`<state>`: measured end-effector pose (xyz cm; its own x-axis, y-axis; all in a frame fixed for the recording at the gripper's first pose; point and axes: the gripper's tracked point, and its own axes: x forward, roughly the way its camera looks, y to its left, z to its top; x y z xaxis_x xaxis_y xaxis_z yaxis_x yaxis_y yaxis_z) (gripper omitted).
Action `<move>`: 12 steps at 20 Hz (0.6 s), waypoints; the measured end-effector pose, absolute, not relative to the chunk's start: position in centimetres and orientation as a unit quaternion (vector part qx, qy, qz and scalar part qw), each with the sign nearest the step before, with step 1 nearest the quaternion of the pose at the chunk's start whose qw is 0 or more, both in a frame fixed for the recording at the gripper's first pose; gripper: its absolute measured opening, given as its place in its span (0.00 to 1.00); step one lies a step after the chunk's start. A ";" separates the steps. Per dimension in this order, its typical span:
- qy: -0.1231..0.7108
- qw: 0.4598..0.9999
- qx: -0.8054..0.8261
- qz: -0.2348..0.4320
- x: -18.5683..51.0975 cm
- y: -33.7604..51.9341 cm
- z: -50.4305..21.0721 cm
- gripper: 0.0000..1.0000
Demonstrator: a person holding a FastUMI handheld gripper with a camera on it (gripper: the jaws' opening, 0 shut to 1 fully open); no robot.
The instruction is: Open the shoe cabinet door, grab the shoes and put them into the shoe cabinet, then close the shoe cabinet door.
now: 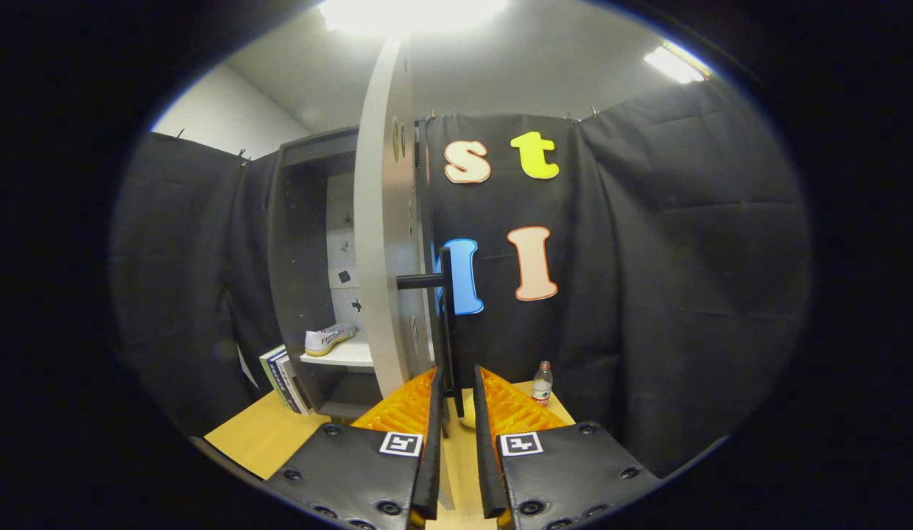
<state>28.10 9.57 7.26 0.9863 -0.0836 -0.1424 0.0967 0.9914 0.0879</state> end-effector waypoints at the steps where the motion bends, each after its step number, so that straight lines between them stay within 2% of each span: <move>1: 0.058 0.996 0.044 -0.058 27.4 9.2 7.8 0.26; 3: 0.031 0.996 0.043 -0.065 25.8 9.9 9.3 0.27; 8: -0.005 0.998 0.058 -0.026 22.6 14.2 10.3 0.51; 12: 0.018 0.999 0.049 0.002 23.1 17.2 7.1 0.89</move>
